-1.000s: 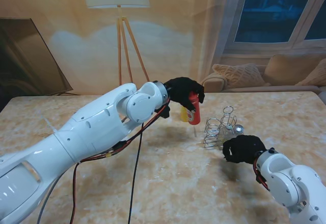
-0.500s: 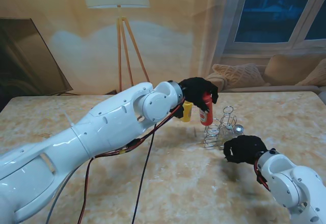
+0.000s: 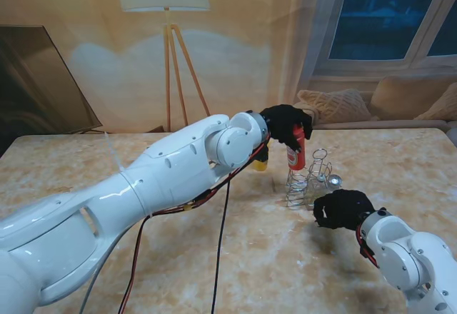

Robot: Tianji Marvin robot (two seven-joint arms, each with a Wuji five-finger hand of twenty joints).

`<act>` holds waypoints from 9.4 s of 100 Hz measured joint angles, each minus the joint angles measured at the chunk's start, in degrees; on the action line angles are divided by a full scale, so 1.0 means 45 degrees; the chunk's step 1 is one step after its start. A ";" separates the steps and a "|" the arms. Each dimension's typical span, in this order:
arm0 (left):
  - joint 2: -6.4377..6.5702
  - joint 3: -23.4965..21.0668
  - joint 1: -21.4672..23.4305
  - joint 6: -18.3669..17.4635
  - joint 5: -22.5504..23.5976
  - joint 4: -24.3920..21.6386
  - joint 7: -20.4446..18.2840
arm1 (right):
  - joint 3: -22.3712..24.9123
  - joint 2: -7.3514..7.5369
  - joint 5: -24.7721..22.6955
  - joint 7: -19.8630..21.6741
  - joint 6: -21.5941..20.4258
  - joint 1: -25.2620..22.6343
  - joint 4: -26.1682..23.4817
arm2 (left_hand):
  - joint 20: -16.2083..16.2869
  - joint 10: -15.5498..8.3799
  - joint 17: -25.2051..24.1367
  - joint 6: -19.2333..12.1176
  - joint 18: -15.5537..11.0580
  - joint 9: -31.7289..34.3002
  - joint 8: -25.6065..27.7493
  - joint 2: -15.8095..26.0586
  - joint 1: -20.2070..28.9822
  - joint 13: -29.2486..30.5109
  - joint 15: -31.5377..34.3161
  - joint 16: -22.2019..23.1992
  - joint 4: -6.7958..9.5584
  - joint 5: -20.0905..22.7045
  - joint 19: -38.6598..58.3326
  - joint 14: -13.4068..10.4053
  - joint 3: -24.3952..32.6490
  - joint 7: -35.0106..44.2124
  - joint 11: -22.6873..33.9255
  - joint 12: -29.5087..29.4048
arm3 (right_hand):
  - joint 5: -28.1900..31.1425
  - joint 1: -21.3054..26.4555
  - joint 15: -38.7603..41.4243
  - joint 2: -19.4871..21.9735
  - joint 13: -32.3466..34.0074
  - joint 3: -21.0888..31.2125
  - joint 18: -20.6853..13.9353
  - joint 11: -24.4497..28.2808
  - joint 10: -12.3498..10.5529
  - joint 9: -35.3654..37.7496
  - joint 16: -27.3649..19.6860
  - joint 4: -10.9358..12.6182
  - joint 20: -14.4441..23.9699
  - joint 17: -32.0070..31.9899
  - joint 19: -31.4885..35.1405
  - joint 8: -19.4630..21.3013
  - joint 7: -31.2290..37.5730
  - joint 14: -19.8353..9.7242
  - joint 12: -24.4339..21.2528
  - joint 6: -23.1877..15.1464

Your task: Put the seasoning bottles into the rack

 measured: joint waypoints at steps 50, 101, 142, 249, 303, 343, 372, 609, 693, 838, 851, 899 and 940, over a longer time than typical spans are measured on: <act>-0.0888 0.0245 -0.0160 0.0218 -0.0149 0.1553 0.0479 | -0.0022 0.0011 0.0017 0.0041 -0.0033 0.0065 0.0098 | 0.0005 0.0000 -0.0087 -0.0002 0.0000 -0.0010 0.0000 0.0142 0.0001 -0.0096 0.0008 0.0006 0.0000 -0.0167 -0.0012 0.0000 -0.0138 0.0212 0.0000 0.0001 | 0.0001 0.0001 -0.0001 0.0000 0.0000 -0.0002 0.0000 0.0000 0.0000 0.0000 0.0001 0.0000 0.0000 0.0000 0.0000 0.0000 0.0000 0.0000 0.0000 0.0000; -0.1503 0.0444 -0.0177 0.0129 -0.0451 0.2409 0.0523 | -0.0037 0.0019 0.0038 0.0076 -0.0051 0.0092 0.0133 | 0.0006 0.0009 -0.0195 -0.0002 -0.0005 -0.0025 0.0000 0.0201 0.0114 -0.0217 0.0009 0.0017 0.0000 -0.0181 -0.0054 0.0000 -0.0346 0.0217 0.0000 0.0001 | 0.0001 0.0004 -0.0007 -0.0001 0.0000 -0.0002 0.0000 0.0000 0.0000 0.0000 0.0001 0.0000 0.0000 0.0000 0.0000 0.0000 0.0000 0.0000 0.0000 0.0000; -0.2120 0.0716 -0.0221 -0.0434 -0.0461 0.3611 0.0503 | -0.0056 0.0023 0.0038 0.0081 -0.0052 0.0119 0.0151 | 0.0007 0.0009 -0.0405 -0.0002 -0.0018 -0.0161 0.0000 0.0223 0.0229 -0.0414 0.0009 0.0030 0.0000 -0.0316 -0.0159 0.0002 -0.0408 0.0352 0.0019 0.0001 | 0.0001 0.0005 -0.0008 -0.0001 0.0000 -0.0002 0.0000 0.0000 0.0000 0.0000 0.0001 0.0000 0.0000 0.0000 0.0000 0.0000 0.0000 0.0000 0.0000 0.0000; -0.2929 0.1191 -0.0259 -0.1415 -0.0349 0.5177 0.0081 | -0.0061 0.0026 0.0007 0.0067 -0.0063 0.0154 0.0187 | -0.0258 0.0197 -0.2095 0.0451 -0.0174 -0.2669 0.0481 0.1047 0.0010 -0.2268 -0.0126 -0.1131 0.0000 -0.0827 -0.1265 0.0107 0.0694 -0.1022 0.3428 -0.2560 | 0.0001 0.0006 -0.0010 -0.0001 0.0000 -0.0002 0.0000 0.0000 -0.0001 0.0000 0.0002 0.0000 0.0000 0.0000 0.0000 0.0000 0.0000 0.0000 0.0000 0.0000; -0.3482 0.1377 -0.0135 -0.1896 -0.0128 0.6336 0.0122 | -0.0084 0.0027 -0.0005 0.0034 -0.0077 0.0173 0.0226 | -0.0568 0.0386 -0.2373 0.0564 -0.0213 -0.2948 0.0512 0.1186 -0.0126 -0.2574 -0.0128 -0.1291 0.0000 -0.0828 -0.1352 0.0136 0.1158 -0.1435 0.3593 -0.2739 | 0.0001 0.0006 -0.0010 -0.0002 0.0000 -0.0002 0.0000 0.0000 -0.0001 0.0000 0.0002 0.0000 0.0000 0.0000 0.0000 0.0000 0.0001 0.0000 0.0000 0.0000; -0.3793 0.1702 -0.0245 -0.2897 0.0481 0.7192 0.0312 | -0.0106 0.0027 -0.0059 -0.0021 -0.0069 0.0184 0.0241 | -0.1344 0.0238 -0.2429 0.0496 -0.0313 -0.3101 0.0652 0.1027 0.0018 -0.2639 -0.1171 -0.0695 0.0000 -0.0949 -0.2020 0.0135 0.1546 -0.1409 0.3494 -0.2850 | 0.0001 0.0006 -0.0010 -0.0002 0.0002 -0.0002 0.0000 0.0000 -0.0001 0.0001 0.0002 0.0000 0.0000 0.0003 0.0000 0.0000 0.0001 0.0000 0.0000 0.0000; -0.3818 0.1857 -0.0386 -0.3255 0.0832 0.7278 0.0585 | -0.0124 0.0027 -0.0069 -0.0041 -0.0053 0.0200 0.0253 | -0.3674 -0.0205 -0.2414 0.0099 -0.0355 -0.3101 0.0479 0.0801 0.0523 -0.2636 -0.2469 -0.0679 0.0000 -0.0949 -0.2672 0.0135 0.1549 -0.0882 0.3182 -0.2943 | 0.0001 0.0006 -0.0010 -0.0002 0.0135 -0.0002 0.0000 0.0000 -0.0002 0.0076 0.0002 0.0000 0.0000 0.0079 0.0000 0.0000 0.0000 0.0000 0.0000 0.0000; 0.3643 -0.4604 0.5100 -0.0214 0.3844 -0.5401 0.0140 | -0.0214 0.0008 0.0038 -0.0536 -0.0189 0.0294 0.0444 | -0.3559 0.0449 -0.6212 0.1701 0.0688 -0.5704 -0.0726 0.2467 -0.2123 -0.6895 -0.3095 -0.4768 0.1233 -0.1951 -0.3295 0.0966 0.2757 -0.5463 0.1306 -0.5073 | 0.0024 0.0006 0.0149 -0.0008 0.0248 -0.0002 -0.0038 0.0010 -0.0079 0.0211 0.0002 0.0000 0.0000 0.0114 0.0000 -0.0001 0.0000 -0.0025 0.0000 0.0001; 0.4401 -0.8341 1.1381 -0.1152 0.4899 -0.7993 0.1019 | -0.0348 0.0012 0.0113 -0.0441 -0.0264 0.0414 0.0525 | -0.3422 0.0957 -0.6075 0.2310 0.0804 -0.4772 -0.0405 0.2841 -0.1958 -0.6716 -0.2947 -0.4768 0.1245 -0.1015 -0.3283 0.1152 0.2115 -0.6263 0.1273 -0.4684 | 0.0024 0.0006 0.0150 -0.0009 0.0248 -0.0002 -0.0038 0.0010 -0.0079 0.0211 0.0002 0.0000 0.0000 0.0114 0.0000 -0.0001 0.0001 -0.0025 0.0000 0.0001; 0.4358 -0.8741 1.2060 -0.0940 0.5283 -0.6805 0.2449 | -0.4068 -0.0161 0.4456 -0.0429 -0.1869 0.8320 0.4205 | -0.3253 0.0942 -0.6243 0.2314 0.1012 -0.4467 -0.0098 0.2836 -0.1958 -0.6602 -0.2927 -0.4768 0.1248 -0.0698 -0.3256 0.1246 0.2114 -0.6274 0.1274 -0.4493 | -0.1770 -0.0040 -0.3796 -0.0141 -0.1105 0.0859 -0.0892 -0.1917 0.0030 -0.1633 -0.1894 0.0001 -0.1360 -0.0187 -0.1342 -0.0641 -0.0236 -0.0039 -0.1948 0.0490; 0.4362 -0.8769 1.2062 -0.0920 0.5304 -0.6805 0.2441 | -0.5122 -0.0289 0.4727 -0.0825 -0.1789 0.9389 0.5169 | -0.3253 0.0941 -0.6248 0.2312 0.1012 -0.4467 -0.0097 0.2836 -0.1958 -0.6602 -0.2927 -0.4768 0.1248 -0.0698 -0.3258 0.1246 0.2114 -0.6274 0.1274 -0.4493 | -0.2372 -0.0522 -0.4673 -0.0178 -0.1796 0.1116 -0.1008 -0.2108 0.0243 -0.2542 -0.2628 0.0001 -0.1770 -0.0468 -0.1694 -0.1011 -0.1054 0.0094 -0.2543 0.1274; 0.4361 -0.8850 1.2063 -0.0860 0.5347 -0.6737 0.2537 | -0.9043 -0.0951 0.5074 -0.1722 -0.2182 1.2854 0.8757 | -0.3250 0.0940 -0.6252 0.2311 0.1017 -0.4467 -0.0095 0.2643 -0.1958 -0.6605 -0.2929 -0.4768 0.1248 -0.0698 -0.3260 0.1249 0.2140 -0.6274 0.1274 -0.4491 | -0.4877 -0.2984 -0.6313 -0.0776 -0.4909 0.2748 -0.1148 -0.3484 0.1146 -0.5693 -0.4771 0.1149 -0.3601 -0.3008 -0.2721 -0.0588 -0.5778 0.1085 -0.4210 0.2660; 0.4360 -0.8866 1.2057 -0.0855 0.5368 -0.6658 0.2601 | -1.2061 -0.2222 0.6241 -0.3044 -0.2422 1.4940 1.2752 | -0.3249 0.0938 -0.6252 0.2311 0.1020 -0.4467 -0.0095 0.2505 -0.1939 -0.6605 -0.2929 -0.4768 0.1248 -0.0698 -0.3301 0.1250 0.2305 -0.6274 0.1274 -0.4490 | -0.5513 -0.3342 -0.6298 -0.1124 -0.5400 0.3086 -0.0866 -0.3463 0.1523 -0.6364 -0.4819 0.1149 -0.3846 -0.3525 -0.2854 -0.0731 -0.6000 0.1494 -0.4188 0.2800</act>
